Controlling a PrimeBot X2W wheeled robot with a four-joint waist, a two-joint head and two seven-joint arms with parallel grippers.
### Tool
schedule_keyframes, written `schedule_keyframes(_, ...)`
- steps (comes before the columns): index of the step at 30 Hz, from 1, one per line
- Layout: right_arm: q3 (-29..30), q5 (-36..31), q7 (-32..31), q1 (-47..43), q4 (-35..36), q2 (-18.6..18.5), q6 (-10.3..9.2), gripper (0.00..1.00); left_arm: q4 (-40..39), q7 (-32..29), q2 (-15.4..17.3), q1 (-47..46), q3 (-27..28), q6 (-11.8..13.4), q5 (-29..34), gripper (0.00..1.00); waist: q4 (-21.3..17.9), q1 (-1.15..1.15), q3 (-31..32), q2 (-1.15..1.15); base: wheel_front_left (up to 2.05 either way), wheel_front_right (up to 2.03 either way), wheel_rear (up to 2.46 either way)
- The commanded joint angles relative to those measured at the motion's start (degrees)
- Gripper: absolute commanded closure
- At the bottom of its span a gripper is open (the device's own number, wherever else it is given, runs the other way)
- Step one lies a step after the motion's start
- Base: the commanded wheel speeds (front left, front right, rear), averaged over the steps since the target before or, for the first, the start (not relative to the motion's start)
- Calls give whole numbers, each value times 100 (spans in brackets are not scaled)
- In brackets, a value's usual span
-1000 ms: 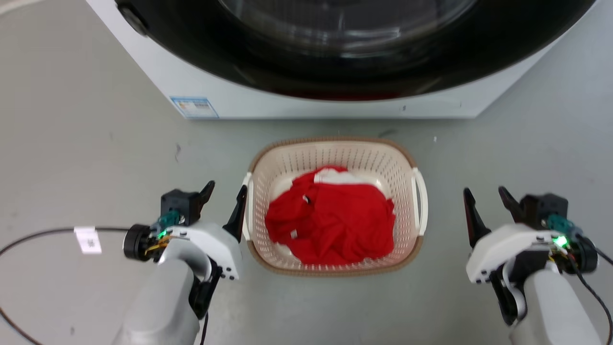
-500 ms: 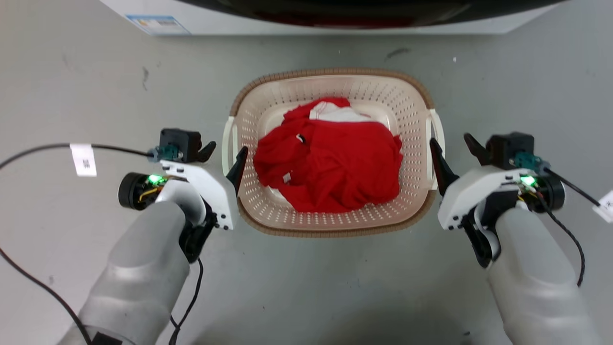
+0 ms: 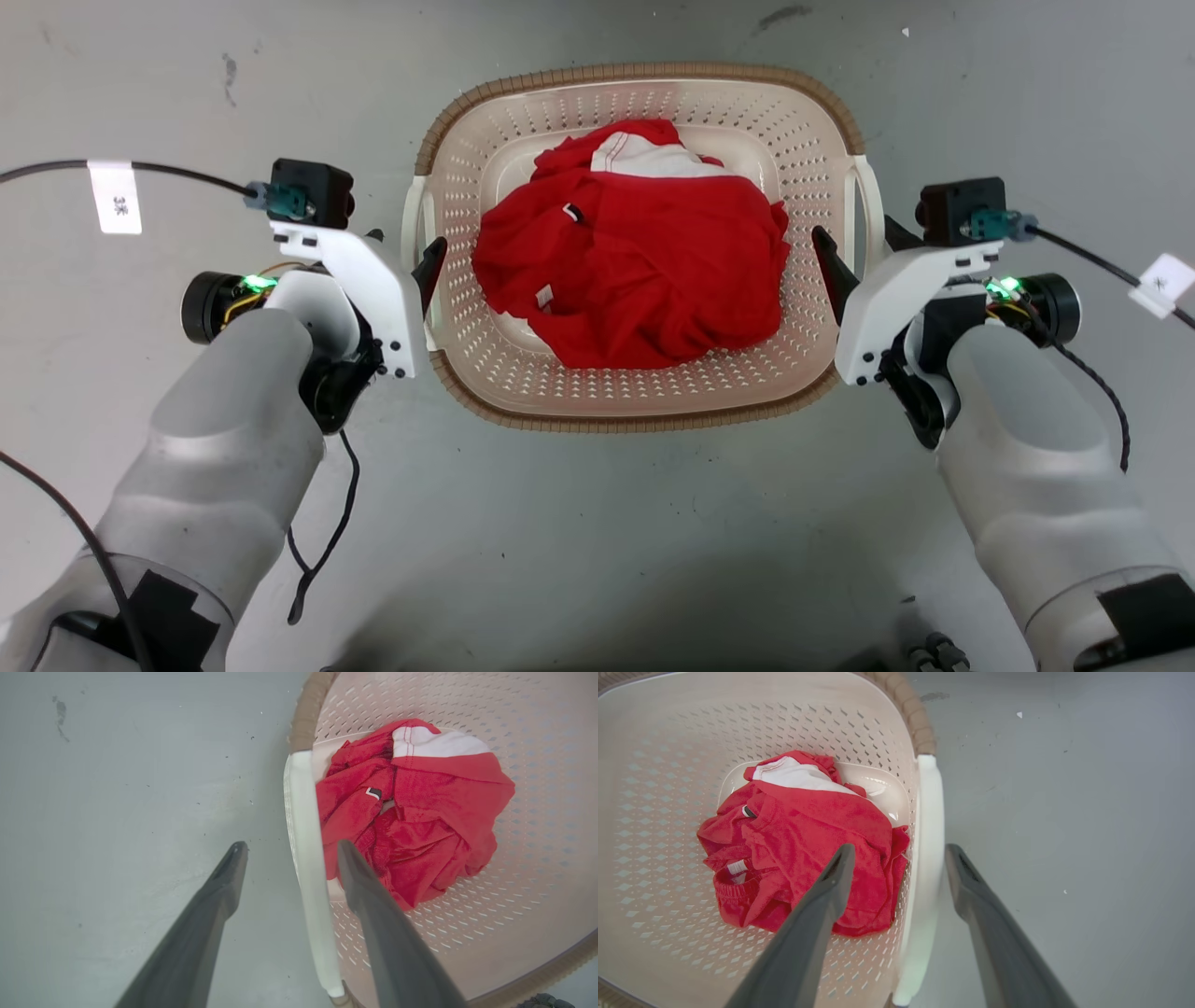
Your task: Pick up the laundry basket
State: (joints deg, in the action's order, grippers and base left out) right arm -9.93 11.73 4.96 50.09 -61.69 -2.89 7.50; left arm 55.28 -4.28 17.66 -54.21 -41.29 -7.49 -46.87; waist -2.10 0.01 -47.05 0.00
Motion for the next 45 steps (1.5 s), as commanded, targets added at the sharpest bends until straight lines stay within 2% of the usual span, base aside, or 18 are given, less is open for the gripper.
schedule_keyframes(1,-83,75,-68,193,-152,1,-2,0,38,-128,49,-126,-101,-1,-138,0,-13,-1,-82,0,0,0,0)
schedule_keyframes(7,-354,389,-232,622,-522,2,-2,0,115,-583,143,-356,-413,-1,-631,0,-34,-1,-256,0,0,0,0)
schedule_keyframes(8,-403,470,-267,662,-573,1,-2,0,130,-665,155,-375,-457,-1,-719,4,-37,-1,-270,0,0,0,0)
schedule_keyframes(9,-456,532,-284,708,-597,2,-2,22,133,-729,171,-399,-498,-1,-790,38,-42,-1,-282,0,0,0,0)
schedule_keyframes(10,-512,596,-302,756,-623,2,-2,62,132,-741,198,-442,-539,-1,-837,62,-45,-1,-295,0,0,0,0)
schedule_keyframes(11,-588,676,-363,784,-636,3,-2,100,145,-743,215,-473,-576,1,-892,100,-44,-1,-307,0,0,0,0)
schedule_keyframes(18,-979,1077,-440,884,-740,-3,6,100,202,-696,262,-549,-849,2,-1179,100,-62,-1,-261,0,0,0,0)
schedule_keyframes(23,-1211,1345,-563,744,-810,2,7,100,206,-785,192,-407,-1041,0,-1463,100,-31,-1,22,0,0,0,0)
schedule_keyframes(31,-1501,1762,-1018,481,-905,15,9,100,246,-1009,161,-242,-1260,-1,-1869,100,-2,-1,781,0,0,0,0)
schedule_keyframes(45,-1695,2278,-2300,112,-1147,6,8,100,427,-1977,125,242,-1551,-1,-2604,100,-9,-1,2449,0,0,0,0)
